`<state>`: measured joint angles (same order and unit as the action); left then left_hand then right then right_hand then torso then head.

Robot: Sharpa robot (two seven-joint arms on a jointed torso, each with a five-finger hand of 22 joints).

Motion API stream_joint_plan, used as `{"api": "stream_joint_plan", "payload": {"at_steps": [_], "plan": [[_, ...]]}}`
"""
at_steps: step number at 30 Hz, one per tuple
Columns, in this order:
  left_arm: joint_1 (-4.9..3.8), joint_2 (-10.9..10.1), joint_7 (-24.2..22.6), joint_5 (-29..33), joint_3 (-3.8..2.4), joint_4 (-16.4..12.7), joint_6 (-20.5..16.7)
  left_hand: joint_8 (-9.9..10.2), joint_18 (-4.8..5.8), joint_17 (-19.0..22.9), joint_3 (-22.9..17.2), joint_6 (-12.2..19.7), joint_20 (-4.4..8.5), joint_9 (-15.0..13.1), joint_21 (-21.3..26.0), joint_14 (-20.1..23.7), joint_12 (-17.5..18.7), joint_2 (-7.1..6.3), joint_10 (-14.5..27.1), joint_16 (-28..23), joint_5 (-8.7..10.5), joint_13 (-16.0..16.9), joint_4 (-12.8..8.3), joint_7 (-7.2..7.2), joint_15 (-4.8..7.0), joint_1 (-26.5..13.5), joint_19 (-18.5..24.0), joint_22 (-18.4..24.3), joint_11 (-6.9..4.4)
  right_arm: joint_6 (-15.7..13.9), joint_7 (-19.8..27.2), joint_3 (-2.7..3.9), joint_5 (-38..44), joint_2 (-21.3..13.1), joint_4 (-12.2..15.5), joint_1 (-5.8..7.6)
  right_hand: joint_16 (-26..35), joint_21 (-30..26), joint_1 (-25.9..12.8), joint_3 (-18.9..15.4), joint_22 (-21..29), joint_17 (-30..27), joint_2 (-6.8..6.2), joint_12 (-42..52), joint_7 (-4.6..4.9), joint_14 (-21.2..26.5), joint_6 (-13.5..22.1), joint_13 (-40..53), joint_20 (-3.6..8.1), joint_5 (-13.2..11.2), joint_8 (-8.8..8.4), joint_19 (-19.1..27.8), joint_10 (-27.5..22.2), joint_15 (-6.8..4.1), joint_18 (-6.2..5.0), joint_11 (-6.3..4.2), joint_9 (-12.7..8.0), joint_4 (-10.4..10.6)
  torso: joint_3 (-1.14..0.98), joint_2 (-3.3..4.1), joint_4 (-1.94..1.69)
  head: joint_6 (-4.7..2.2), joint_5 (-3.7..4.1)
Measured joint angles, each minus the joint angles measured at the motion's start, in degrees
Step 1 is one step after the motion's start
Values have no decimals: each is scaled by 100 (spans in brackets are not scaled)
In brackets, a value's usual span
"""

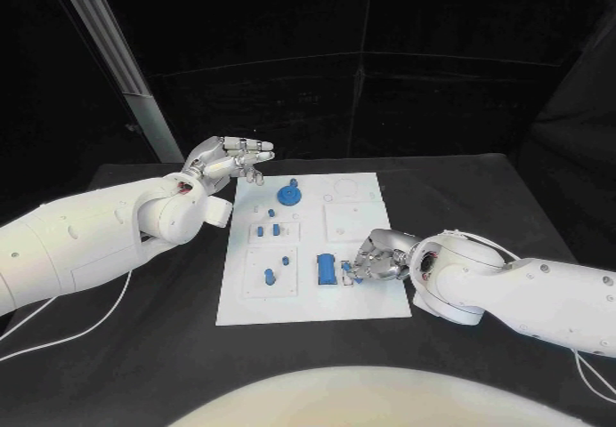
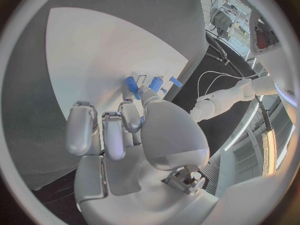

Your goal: Assemble the parts on the task board

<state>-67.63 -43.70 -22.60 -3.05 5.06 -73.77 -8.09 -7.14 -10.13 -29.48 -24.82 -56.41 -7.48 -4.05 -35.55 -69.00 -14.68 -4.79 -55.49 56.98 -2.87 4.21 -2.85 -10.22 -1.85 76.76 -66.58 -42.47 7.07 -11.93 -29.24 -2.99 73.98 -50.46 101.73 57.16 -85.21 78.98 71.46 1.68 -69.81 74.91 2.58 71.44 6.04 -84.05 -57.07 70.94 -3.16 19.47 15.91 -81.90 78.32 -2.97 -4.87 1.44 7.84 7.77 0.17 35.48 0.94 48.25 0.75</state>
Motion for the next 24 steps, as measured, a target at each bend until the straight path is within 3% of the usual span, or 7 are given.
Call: {"api": "stream_joint_plan", "payload": {"at_steps": [15,24], "plan": [[-1,-2,15,0,0,-3,14,0,1,8,0,0,0,0,22,0,0,0,0,0,0,1,0,0,0,0,0,4,0,200,-101,7,54,71,-6,10,0,0,-188,-45,-4,0,-23,-22,-83,0,-211,-3,0,54,7,0,41,0,0,-42,85,158,1,-4,0,-7,2],[-1,-2,33,0,0,-4,33,0,0,7,0,0,0,0,22,20,-20,0,0,0,0,-4,0,0,-20,0,0,3,0,187,-123,0,92,91,-16,3,0,0,-293,-107,-37,0,8,-3,-171,1,-432,64,41,383,118,-41,123,-43,0,-124,202,298,1,-4,4,-5,-2]]}}
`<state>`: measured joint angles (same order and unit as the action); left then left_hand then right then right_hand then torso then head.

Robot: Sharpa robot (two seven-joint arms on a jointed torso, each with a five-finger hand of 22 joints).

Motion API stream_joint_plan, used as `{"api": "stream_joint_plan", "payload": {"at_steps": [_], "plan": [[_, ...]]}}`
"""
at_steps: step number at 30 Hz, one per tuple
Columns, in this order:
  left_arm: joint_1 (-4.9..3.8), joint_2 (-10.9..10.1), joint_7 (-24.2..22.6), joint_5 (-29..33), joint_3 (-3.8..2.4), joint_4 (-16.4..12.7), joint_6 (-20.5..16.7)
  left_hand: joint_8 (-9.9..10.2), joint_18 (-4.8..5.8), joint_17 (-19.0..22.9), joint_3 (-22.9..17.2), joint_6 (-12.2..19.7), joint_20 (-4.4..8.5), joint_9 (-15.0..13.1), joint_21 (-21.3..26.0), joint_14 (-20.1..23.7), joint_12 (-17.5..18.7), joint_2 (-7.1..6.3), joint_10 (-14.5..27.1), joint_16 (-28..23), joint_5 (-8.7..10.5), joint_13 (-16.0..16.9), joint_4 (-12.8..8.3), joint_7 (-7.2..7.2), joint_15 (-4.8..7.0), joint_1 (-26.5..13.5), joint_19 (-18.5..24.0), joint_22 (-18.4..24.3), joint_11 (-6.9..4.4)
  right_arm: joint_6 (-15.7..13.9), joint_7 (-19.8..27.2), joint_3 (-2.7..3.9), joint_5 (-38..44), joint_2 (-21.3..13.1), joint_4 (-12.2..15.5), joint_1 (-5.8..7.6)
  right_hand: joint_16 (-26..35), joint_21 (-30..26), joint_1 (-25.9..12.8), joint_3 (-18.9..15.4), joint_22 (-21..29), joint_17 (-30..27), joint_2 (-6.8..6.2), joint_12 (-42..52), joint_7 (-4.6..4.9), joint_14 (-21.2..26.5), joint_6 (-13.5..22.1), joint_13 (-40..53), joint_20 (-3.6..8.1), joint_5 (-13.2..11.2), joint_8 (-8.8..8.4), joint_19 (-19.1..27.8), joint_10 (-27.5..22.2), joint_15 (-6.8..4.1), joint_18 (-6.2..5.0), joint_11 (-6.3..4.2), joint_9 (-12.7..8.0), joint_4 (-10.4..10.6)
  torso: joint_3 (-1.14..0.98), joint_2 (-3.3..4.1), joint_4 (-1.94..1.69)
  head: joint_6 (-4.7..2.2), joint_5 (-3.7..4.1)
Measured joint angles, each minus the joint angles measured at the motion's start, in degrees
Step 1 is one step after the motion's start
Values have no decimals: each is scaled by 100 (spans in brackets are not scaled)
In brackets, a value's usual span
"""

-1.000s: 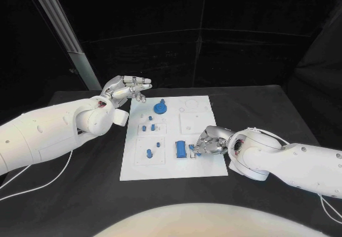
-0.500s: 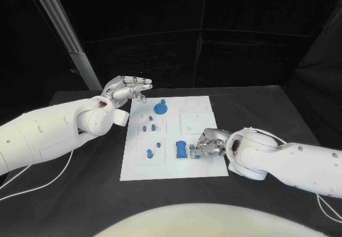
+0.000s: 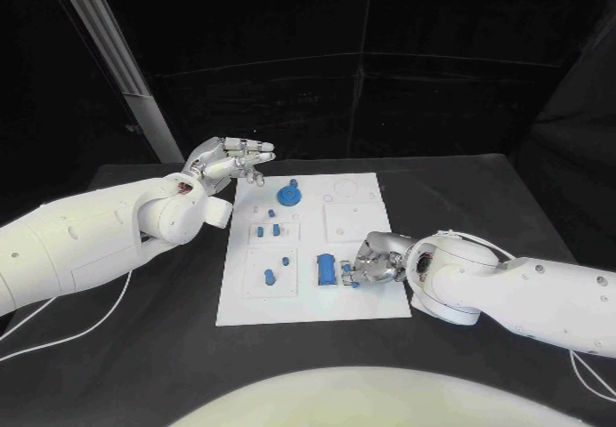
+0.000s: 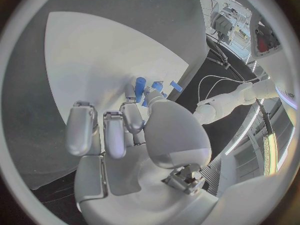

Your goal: Assemble the parts on the task board

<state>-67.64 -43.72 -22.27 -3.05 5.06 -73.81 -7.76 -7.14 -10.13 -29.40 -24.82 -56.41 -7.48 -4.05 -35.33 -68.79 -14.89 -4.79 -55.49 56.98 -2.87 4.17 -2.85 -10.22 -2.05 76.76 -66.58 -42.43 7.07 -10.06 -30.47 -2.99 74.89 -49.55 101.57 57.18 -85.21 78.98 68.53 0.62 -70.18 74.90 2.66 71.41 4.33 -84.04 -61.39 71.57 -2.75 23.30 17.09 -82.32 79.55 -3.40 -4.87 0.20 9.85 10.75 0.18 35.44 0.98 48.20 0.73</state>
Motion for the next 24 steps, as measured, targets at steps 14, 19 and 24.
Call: {"api": "stream_joint_plan", "payload": {"at_steps": [14,19,24], "plan": [[0,-4,21,0,0,-7,29,0,0,5,0,0,0,0,0,21,0,0,42,0,0,1,0,0,21,0,0,5,0,-165,-28,-4,16,61,-40,-5,-31,22,-53,27,-59,0,53,74,-94,0,-130,85,42,101,119,-42,82,-81,0,-82,133,82,1,0,0,-5,6],[-1,-4,33,0,0,-9,45,0,0,10,10,0,0,0,0,21,0,0,42,0,0,1,11,0,21,0,0,4,0,-251,-31,-4,17,75,-63,-5,-31,22,-53,27,-59,0,53,74,-94,0,-130,85,63,122,119,-21,82,-81,0,-81,133,82,2,0,0,-2,2],[-1,-3,46,-2,0,-11,59,0,0,12,16,0,0,0,0,21,0,0,41,0,0,2,16,0,21,0,0,4,0,-329,-32,-4,18,95,-94,-5,-31,22,-53,7,-58,0,53,74,-94,0,-130,85,63,122,152,-20,82,-81,-1,-81,148,133,2,0,-2,-12,-1]]}}
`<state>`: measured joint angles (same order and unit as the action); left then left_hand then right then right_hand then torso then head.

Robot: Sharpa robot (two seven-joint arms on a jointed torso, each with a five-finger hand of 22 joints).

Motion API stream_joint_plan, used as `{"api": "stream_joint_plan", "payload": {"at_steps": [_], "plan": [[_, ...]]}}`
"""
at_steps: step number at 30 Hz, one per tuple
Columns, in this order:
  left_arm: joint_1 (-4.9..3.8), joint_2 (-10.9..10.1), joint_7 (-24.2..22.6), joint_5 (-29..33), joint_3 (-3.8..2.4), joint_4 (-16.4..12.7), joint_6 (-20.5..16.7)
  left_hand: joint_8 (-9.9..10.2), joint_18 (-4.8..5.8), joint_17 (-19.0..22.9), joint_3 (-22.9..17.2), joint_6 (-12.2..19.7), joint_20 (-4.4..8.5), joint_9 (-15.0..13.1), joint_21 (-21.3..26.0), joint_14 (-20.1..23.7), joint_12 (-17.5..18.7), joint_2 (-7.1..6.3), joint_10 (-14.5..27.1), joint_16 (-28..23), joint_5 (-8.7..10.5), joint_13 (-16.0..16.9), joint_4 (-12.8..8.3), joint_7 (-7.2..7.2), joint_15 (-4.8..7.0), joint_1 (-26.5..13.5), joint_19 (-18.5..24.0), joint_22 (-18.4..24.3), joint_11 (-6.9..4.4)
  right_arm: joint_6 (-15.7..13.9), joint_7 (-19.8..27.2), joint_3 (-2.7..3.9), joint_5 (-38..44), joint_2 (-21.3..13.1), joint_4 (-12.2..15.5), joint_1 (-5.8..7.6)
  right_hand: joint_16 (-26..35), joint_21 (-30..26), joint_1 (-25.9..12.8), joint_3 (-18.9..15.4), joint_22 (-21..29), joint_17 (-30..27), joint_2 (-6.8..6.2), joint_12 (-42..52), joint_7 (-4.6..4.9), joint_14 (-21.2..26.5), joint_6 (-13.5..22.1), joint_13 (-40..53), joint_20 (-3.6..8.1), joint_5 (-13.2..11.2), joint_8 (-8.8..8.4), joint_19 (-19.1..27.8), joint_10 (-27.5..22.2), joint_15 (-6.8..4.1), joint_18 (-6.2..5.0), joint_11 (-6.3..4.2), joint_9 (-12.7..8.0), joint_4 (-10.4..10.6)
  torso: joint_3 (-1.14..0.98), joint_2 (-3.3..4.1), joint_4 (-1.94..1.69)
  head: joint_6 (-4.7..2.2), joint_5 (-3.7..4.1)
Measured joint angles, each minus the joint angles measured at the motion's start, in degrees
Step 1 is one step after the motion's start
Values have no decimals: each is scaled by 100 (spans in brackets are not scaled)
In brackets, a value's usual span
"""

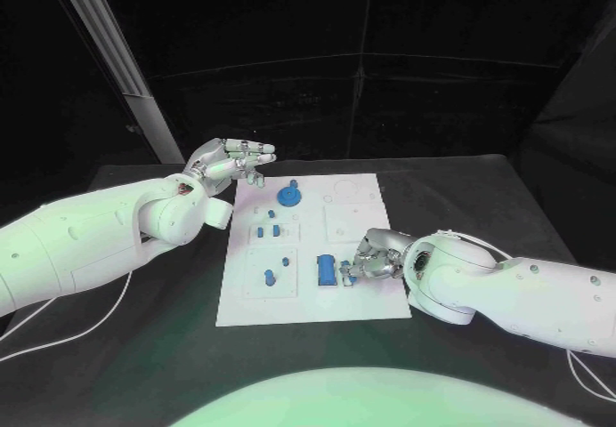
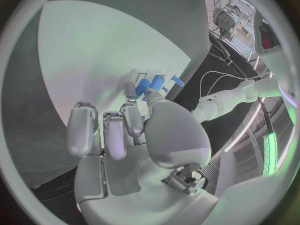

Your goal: Assemble the parts on the task board

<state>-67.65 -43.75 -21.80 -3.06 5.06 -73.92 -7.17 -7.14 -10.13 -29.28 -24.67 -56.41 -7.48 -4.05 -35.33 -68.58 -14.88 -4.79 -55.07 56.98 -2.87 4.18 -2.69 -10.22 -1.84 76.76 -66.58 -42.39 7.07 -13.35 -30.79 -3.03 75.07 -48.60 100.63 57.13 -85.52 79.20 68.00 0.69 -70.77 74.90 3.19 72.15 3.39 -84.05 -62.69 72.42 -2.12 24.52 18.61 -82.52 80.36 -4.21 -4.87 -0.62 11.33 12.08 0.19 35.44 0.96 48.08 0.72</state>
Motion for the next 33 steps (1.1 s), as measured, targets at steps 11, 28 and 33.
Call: {"api": "stream_joint_plan", "payload": {"at_steps": [11,28,33], "plan": [[0,0,18,-4,0,-3,17,0,0,0,0,0,0,0,0,0,0,0,0,0,0,1,0,0,0,0,0,-1,0,-60,-3,1,-9,30,-56,0,0,0,-421,-472,37,0,-122,-48,42,0,42,-19,0,-969,1,0,0,0,0,0,131,433,-2,-1,-2,-5,4],[-1,-3,40,-6,0,-2,33,0,0,5,0,21,0,5,0,-1,1,0,0,0,0,-5,0,-21,0,0,0,7,0,-40,54,1,-21,-151,4,0,32,-23,318,-637,81,0,-112,-115,53,0,175,-20,3,-1172,25,4,-4,1,0,4,291,-50,-7,-5,7,3,23],[-1,0,42,-6,0,2,35,0,0,5,0,21,0,5,0,-1,1,0,0,0,0,-4,0,-21,0,0,0,6,0,-6,147,1,-21,-175,-24,0,66,-67,732,-633,114,0,-183,-191,77,1,212,-86,19,-1573,25,22,-56,2,0,12,344,-400,-7,-8,15,-4,33]]}}
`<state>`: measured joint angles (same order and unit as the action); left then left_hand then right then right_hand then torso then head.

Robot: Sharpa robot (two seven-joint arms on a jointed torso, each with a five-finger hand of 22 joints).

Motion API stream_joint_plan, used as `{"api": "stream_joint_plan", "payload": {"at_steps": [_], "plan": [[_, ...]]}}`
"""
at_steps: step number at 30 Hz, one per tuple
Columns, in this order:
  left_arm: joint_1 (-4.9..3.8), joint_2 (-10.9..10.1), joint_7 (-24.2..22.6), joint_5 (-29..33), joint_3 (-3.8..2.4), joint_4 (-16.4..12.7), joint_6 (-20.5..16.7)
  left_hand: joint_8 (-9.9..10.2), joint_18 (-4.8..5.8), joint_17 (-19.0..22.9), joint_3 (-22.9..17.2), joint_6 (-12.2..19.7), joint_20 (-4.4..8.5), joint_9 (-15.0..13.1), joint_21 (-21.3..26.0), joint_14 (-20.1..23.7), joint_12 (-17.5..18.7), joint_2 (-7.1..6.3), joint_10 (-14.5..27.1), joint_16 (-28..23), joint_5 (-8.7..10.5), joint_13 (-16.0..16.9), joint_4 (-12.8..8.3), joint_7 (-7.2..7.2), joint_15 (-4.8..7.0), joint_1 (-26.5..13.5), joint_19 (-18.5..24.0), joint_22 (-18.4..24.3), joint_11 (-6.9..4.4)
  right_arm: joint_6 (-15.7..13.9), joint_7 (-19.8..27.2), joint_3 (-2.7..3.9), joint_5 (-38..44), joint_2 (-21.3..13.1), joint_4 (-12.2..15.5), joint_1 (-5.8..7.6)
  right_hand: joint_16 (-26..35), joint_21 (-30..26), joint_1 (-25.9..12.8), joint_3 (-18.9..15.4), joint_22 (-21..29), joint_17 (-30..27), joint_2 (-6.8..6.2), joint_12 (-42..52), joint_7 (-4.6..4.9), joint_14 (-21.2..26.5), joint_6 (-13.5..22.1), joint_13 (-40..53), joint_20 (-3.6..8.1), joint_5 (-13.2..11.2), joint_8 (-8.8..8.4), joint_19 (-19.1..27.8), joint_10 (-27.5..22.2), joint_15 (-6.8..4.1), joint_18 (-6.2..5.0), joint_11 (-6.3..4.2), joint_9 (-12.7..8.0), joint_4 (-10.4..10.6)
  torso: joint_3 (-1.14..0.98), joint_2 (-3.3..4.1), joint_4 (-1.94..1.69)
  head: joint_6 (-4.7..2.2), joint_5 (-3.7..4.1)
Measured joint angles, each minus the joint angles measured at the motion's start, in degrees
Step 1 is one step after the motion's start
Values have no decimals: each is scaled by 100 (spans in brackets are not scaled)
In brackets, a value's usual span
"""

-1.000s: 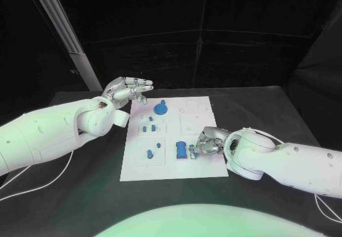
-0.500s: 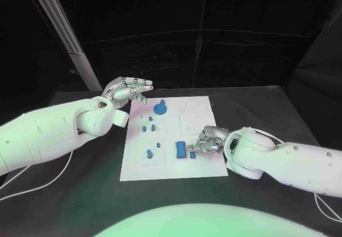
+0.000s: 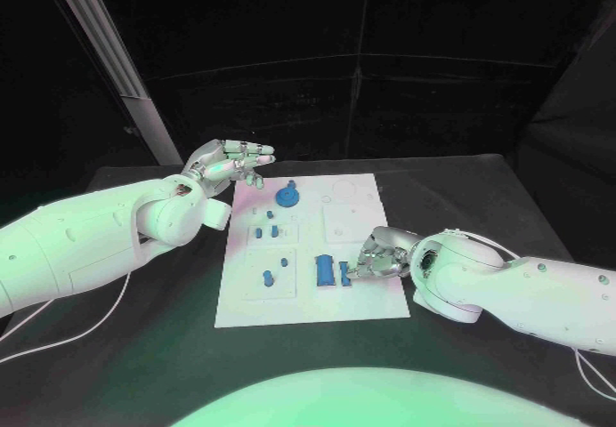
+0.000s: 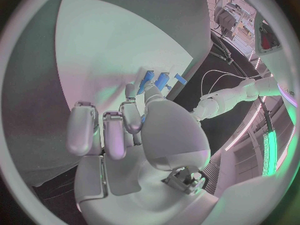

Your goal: Assemble the parts on the task board

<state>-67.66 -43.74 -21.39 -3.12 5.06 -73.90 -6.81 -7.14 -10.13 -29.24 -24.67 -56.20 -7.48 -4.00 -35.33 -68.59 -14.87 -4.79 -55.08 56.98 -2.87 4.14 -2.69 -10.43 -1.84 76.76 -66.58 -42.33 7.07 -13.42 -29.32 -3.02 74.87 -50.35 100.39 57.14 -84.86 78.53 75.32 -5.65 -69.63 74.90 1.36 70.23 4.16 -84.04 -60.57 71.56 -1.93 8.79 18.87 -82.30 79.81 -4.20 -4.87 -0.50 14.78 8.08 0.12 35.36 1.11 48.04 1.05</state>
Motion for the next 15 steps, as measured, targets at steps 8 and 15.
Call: {"api": "stream_joint_plan", "payload": {"at_steps": [8,15], "plan": [[0,10,1,0,1,2,5,0,0,0,0,0,0,0,0,0,0,0,0,0,0,0,0,0,0,0,0,-1,0,63,88,0,51,172,-136,1,0,0,39,-10,1,4,2,-1,0,0,0,11,-20,-49,22,20,0,0,0,1,17,-18,-2,6,-6,-7,13],[0,8,3,0,1,3,8,0,0,0,0,0,0,-1,0,0,0,0,0,0,0,1,0,0,0,0,0,-1,0,96,88,-1,118,208,-185,-1,0,0,21,-49,1,4,20,-1,0,0,0,17,-20,-15,44,20,0,0,0,1,43,-10,0,8,-10,8,13]]}}
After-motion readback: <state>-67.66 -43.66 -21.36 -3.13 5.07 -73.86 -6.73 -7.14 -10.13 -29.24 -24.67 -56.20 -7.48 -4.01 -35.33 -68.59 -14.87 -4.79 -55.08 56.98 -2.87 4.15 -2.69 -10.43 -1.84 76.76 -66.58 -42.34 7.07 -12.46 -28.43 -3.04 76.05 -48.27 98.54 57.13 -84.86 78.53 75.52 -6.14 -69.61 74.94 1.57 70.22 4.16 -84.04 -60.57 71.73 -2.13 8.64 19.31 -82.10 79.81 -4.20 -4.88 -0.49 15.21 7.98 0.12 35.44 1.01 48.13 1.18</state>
